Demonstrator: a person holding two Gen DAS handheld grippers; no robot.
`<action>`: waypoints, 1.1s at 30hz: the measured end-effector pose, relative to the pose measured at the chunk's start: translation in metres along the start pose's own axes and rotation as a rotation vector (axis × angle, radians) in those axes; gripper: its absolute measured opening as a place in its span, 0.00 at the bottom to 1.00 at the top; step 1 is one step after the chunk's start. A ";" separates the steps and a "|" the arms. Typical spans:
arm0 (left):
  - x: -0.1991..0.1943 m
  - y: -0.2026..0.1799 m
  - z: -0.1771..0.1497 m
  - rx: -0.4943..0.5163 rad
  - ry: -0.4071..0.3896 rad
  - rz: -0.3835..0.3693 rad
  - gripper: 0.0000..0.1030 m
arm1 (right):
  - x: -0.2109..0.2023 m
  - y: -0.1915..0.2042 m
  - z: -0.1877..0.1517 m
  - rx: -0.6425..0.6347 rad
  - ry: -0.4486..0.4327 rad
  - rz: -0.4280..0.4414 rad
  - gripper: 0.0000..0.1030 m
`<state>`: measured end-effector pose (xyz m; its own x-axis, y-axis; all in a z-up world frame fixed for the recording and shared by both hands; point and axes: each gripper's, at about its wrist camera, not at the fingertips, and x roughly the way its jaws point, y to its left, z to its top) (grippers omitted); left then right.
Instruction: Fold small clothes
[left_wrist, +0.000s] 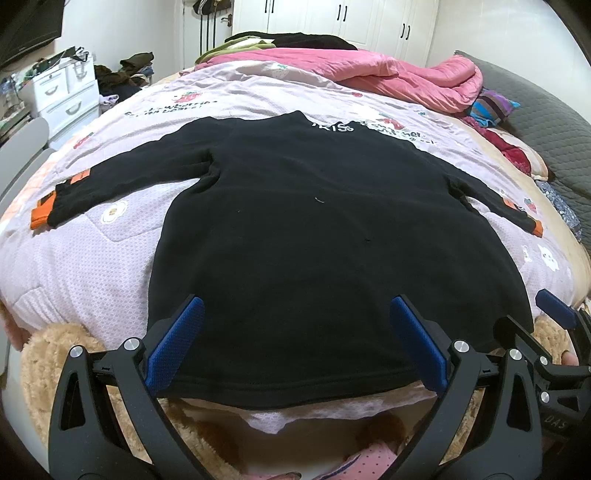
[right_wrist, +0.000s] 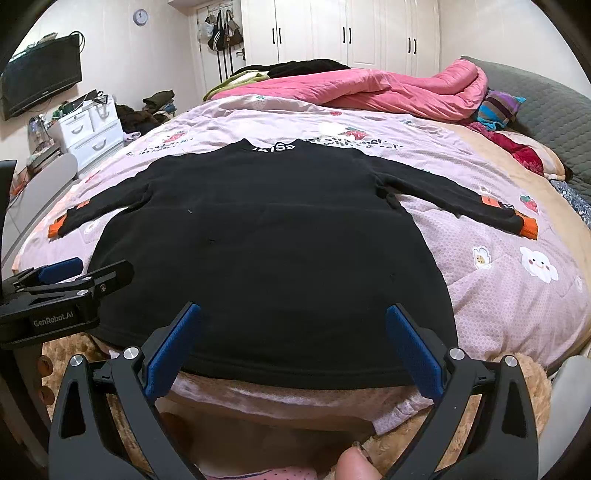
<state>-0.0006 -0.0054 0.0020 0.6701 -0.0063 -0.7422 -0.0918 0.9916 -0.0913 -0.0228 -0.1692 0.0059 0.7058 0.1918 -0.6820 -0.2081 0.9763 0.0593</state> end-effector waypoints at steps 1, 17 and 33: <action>0.000 0.000 0.000 0.001 0.000 -0.001 0.92 | 0.000 0.000 0.000 0.001 -0.001 0.000 0.96; -0.003 0.000 -0.001 0.001 -0.004 -0.008 0.92 | -0.002 0.001 0.001 0.001 -0.007 -0.004 0.96; -0.002 0.001 0.005 -0.004 0.004 -0.015 0.92 | -0.005 0.004 0.003 -0.004 -0.015 -0.015 0.96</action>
<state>0.0016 -0.0033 0.0070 0.6684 -0.0219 -0.7435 -0.0845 0.9909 -0.1052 -0.0255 -0.1658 0.0115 0.7186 0.1784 -0.6721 -0.1996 0.9788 0.0463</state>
